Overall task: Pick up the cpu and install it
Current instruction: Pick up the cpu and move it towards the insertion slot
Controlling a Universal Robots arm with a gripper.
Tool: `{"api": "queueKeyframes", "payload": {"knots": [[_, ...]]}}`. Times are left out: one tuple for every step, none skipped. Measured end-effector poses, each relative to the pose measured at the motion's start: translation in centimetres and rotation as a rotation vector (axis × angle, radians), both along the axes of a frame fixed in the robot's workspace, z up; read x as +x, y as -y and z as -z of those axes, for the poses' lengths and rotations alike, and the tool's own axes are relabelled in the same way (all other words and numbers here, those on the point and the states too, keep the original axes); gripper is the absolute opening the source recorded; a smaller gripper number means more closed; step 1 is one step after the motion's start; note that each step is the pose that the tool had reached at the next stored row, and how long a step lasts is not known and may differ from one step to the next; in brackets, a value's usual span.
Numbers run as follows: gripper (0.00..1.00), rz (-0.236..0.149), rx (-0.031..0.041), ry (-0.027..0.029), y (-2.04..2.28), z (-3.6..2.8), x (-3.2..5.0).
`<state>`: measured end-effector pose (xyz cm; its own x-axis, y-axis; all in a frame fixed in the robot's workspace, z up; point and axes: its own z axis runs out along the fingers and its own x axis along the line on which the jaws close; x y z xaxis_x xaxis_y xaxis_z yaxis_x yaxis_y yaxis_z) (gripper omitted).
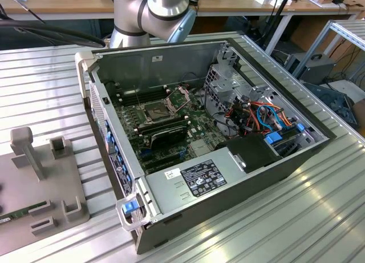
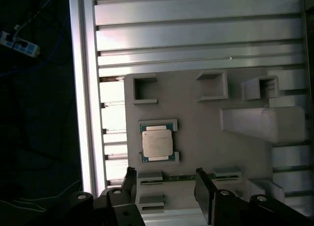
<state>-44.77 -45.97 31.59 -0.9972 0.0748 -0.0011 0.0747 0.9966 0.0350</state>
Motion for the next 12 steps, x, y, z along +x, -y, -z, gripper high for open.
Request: {"api": "queueKeyframes", "payload": {"knots": [[0.60, 0.000, -0.0002, -0.0003, 0.00, 0.21, -0.01], [0.60, 0.000, -0.0004, -0.0005, 0.00, 0.39, -0.01], [0.60, 0.000, -0.0003, -0.0004, 0.00, 0.63, 0.00], [0.60, 0.000, -0.0003, -0.0005, 0.00, 0.91, 0.00], [0.60, 0.000, -0.0004, -0.0005, 0.00, 1.18, 0.00], [0.60, 0.000, -0.0004, -0.0005, 0.00, 1.37, 0.00], [0.60, 0.000, -0.0004, -0.0005, 0.00, 1.62, 0.00], [0.60, 0.000, -0.0003, -0.0004, 0.00, 1.79, 0.00], [0.60, 0.000, -0.0004, -0.0004, 0.00, 1.98, 0.00], [0.60, 0.000, -0.0003, -0.0005, 0.00, 2.16, 0.00], [0.60, 0.000, -0.0004, -0.0005, 0.00, 2.37, 0.00], [0.60, 0.000, -0.0004, -0.0005, 0.00, 2.56, 0.00]]}}
